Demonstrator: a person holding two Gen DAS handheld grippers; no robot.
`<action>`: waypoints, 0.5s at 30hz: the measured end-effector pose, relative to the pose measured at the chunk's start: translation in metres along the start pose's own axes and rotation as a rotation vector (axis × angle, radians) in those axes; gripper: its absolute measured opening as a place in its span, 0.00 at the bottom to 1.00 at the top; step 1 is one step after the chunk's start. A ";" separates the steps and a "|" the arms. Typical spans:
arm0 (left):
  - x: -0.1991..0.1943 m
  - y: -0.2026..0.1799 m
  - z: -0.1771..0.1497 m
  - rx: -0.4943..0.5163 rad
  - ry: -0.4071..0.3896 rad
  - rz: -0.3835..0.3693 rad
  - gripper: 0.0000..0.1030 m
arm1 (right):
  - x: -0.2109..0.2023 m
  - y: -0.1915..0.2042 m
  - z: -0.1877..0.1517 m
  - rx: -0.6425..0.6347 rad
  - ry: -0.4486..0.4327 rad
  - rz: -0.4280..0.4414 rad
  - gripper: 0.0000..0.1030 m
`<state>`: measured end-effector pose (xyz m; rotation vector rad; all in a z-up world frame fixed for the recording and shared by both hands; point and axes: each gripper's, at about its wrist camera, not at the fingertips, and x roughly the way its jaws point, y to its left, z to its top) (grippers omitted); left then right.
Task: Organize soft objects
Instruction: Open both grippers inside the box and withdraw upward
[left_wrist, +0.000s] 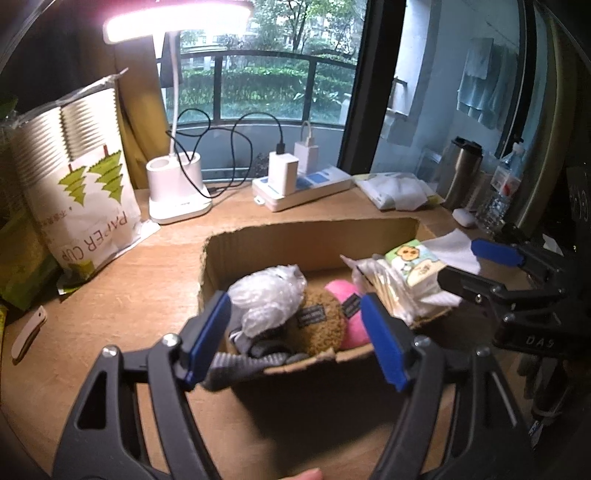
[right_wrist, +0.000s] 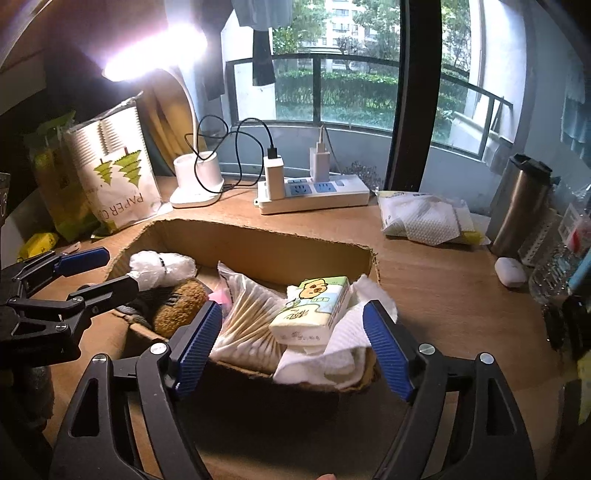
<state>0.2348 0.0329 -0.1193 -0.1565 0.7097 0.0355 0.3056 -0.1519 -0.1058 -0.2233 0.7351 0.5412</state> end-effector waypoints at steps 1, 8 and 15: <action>-0.002 0.000 -0.001 0.003 -0.003 0.000 0.72 | -0.003 0.001 -0.001 -0.001 -0.004 -0.002 0.79; -0.028 -0.004 -0.006 0.017 -0.042 -0.007 0.72 | -0.028 0.009 -0.006 -0.002 -0.034 -0.017 0.79; -0.054 -0.009 -0.013 0.032 -0.076 -0.018 0.73 | -0.052 0.019 -0.014 -0.004 -0.059 -0.026 0.79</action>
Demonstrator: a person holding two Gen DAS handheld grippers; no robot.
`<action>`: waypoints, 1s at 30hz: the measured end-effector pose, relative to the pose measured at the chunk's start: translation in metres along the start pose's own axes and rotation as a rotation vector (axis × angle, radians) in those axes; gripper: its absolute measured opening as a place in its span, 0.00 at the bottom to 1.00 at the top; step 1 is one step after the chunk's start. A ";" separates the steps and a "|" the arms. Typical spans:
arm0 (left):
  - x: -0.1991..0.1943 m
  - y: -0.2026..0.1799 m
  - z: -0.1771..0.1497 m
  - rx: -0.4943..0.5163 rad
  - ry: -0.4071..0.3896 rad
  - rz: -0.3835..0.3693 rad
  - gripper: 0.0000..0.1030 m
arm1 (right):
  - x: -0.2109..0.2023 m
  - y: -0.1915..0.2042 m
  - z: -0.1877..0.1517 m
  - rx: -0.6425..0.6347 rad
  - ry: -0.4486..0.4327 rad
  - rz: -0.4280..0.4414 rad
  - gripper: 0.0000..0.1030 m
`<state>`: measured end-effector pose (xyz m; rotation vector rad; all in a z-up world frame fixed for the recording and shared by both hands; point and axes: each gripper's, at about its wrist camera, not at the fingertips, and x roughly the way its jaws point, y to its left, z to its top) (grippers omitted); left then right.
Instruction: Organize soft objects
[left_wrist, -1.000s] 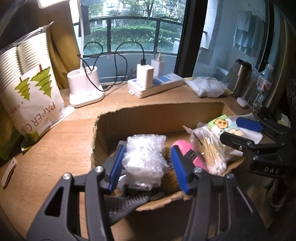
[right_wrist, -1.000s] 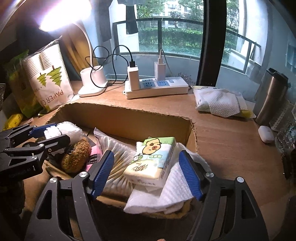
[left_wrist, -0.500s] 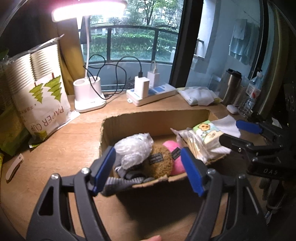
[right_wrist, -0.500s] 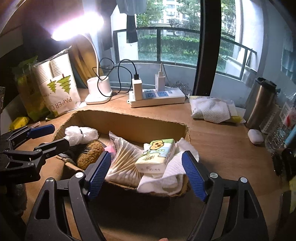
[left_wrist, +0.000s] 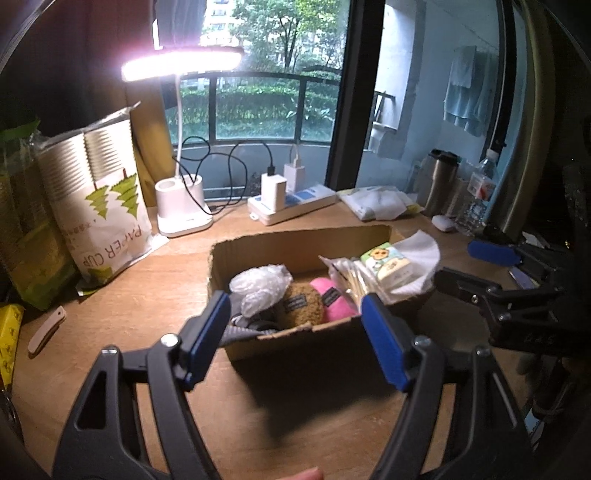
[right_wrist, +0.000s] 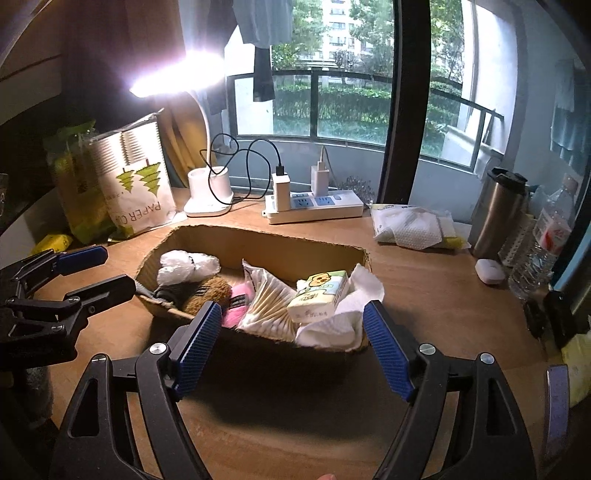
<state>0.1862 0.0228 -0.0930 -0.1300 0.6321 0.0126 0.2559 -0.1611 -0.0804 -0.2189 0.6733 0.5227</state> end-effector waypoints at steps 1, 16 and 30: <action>-0.003 -0.001 -0.001 0.002 -0.004 -0.001 0.73 | -0.004 0.002 -0.001 -0.001 -0.004 -0.002 0.79; -0.057 -0.011 -0.014 0.012 -0.079 -0.021 0.84 | -0.051 0.016 -0.020 0.003 -0.054 -0.023 0.80; -0.120 -0.020 -0.010 0.037 -0.216 0.000 0.94 | -0.106 0.032 -0.018 -0.012 -0.167 -0.045 0.80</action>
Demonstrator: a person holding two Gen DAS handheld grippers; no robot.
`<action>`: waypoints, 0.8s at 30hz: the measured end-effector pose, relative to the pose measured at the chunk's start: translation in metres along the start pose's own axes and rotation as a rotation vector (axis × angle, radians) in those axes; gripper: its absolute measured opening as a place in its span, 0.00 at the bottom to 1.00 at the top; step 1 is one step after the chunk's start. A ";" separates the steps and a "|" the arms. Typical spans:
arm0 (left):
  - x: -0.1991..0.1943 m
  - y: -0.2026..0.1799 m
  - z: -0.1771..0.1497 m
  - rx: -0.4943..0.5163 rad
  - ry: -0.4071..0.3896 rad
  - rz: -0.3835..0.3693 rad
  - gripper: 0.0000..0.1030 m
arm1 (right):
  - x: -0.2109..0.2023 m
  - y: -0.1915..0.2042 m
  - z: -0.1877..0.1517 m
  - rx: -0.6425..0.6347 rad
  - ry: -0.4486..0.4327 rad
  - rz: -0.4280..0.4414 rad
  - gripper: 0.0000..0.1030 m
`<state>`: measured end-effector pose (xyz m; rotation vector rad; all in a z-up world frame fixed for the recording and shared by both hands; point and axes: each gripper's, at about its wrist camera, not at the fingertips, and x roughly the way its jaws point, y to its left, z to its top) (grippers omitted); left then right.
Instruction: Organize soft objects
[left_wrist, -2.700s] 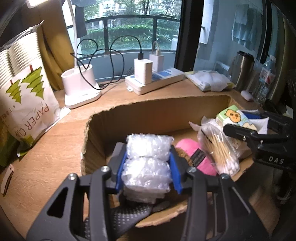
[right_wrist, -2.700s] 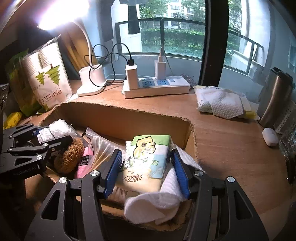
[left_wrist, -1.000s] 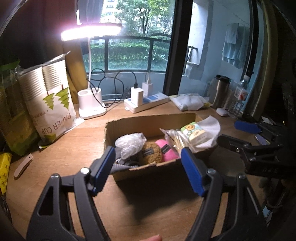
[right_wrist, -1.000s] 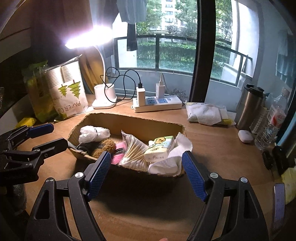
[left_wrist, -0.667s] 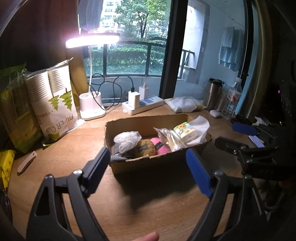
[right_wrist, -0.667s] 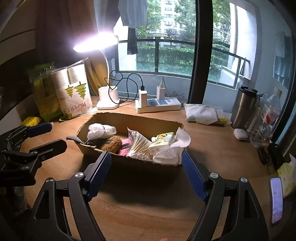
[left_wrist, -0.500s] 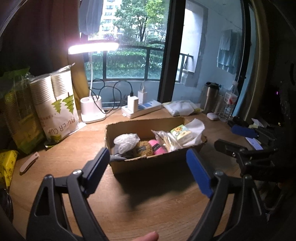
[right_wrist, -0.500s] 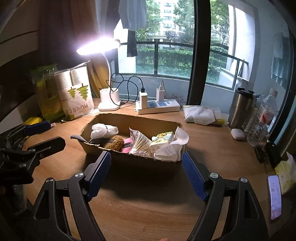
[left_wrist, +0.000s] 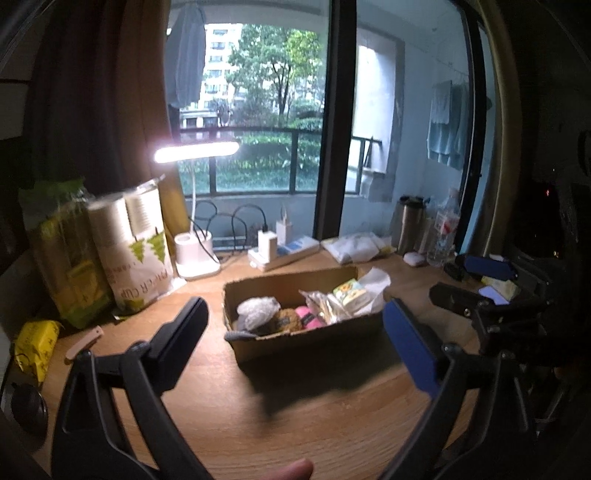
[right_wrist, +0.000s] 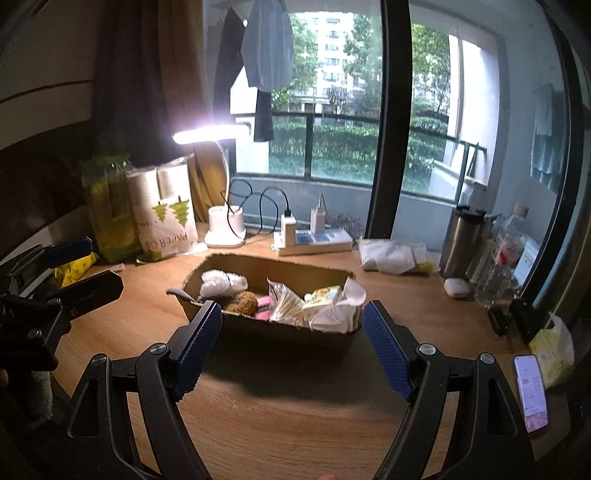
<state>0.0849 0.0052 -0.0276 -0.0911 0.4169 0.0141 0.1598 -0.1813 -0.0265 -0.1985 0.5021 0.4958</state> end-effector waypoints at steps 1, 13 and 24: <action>-0.004 0.000 0.002 0.000 -0.010 0.003 0.94 | -0.005 0.001 0.002 -0.002 -0.013 -0.002 0.80; -0.052 -0.013 0.033 0.033 -0.144 0.038 0.95 | -0.062 0.001 0.027 0.007 -0.140 -0.038 0.88; -0.058 -0.018 0.048 0.040 -0.202 0.061 0.98 | -0.070 -0.001 0.038 0.007 -0.183 -0.035 0.93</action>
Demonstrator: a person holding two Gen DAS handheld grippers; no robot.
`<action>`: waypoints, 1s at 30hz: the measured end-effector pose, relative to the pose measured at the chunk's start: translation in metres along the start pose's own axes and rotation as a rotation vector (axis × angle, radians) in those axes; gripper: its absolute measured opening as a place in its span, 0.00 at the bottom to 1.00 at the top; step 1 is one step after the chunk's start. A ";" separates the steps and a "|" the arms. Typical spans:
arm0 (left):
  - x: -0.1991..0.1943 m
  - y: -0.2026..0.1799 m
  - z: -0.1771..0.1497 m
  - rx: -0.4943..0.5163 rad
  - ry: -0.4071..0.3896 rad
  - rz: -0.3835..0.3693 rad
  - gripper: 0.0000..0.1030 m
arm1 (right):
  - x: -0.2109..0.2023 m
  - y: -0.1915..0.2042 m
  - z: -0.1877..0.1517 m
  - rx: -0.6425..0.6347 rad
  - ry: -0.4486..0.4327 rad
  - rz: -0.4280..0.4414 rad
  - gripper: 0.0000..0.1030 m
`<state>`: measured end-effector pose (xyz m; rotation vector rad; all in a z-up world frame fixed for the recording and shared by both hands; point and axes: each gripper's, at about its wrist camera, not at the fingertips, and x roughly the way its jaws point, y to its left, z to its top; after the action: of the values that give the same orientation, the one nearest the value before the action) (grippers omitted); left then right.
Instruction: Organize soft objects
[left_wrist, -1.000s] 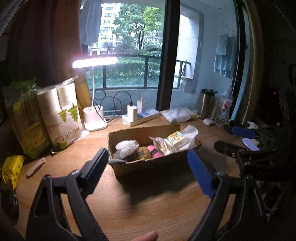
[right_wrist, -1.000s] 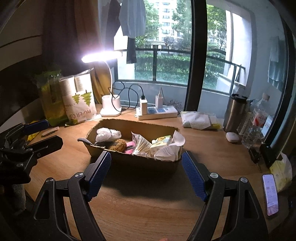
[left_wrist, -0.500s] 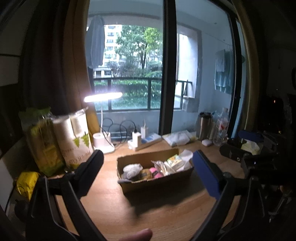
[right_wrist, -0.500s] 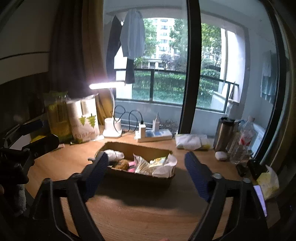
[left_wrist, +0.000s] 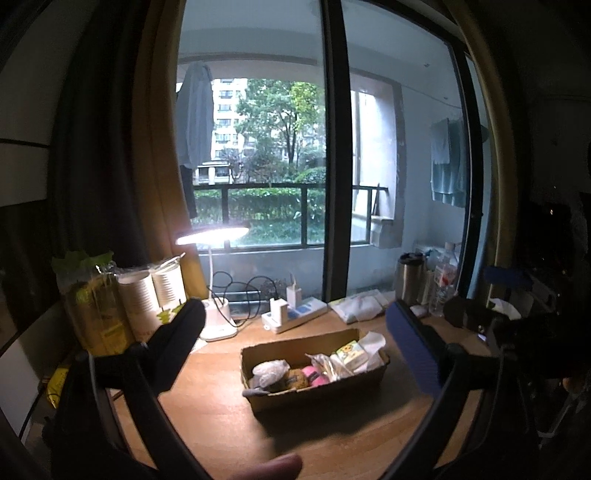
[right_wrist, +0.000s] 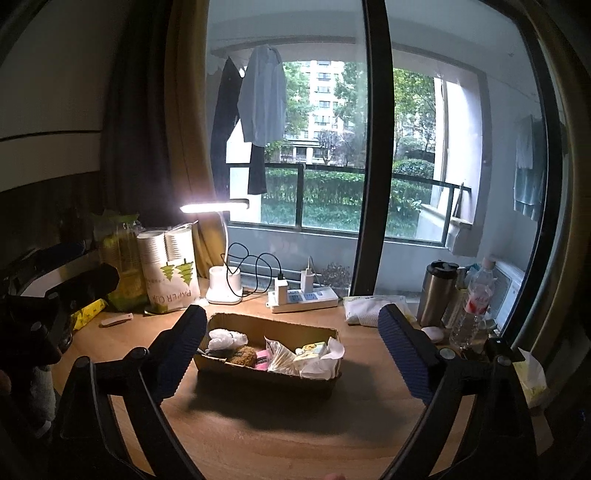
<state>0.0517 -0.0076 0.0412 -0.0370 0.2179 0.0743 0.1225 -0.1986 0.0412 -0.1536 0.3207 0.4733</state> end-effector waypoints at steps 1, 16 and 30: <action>0.001 0.000 0.000 -0.002 -0.002 0.003 0.98 | 0.002 0.000 0.000 0.000 -0.001 0.001 0.93; 0.006 -0.003 -0.002 -0.006 0.002 -0.002 0.99 | 0.009 -0.001 0.000 0.014 0.005 0.001 0.93; 0.000 0.000 -0.002 -0.015 -0.007 0.007 0.99 | 0.009 0.001 -0.002 0.012 0.011 0.001 0.93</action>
<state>0.0514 -0.0078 0.0392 -0.0508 0.2109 0.0828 0.1292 -0.1945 0.0366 -0.1440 0.3341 0.4713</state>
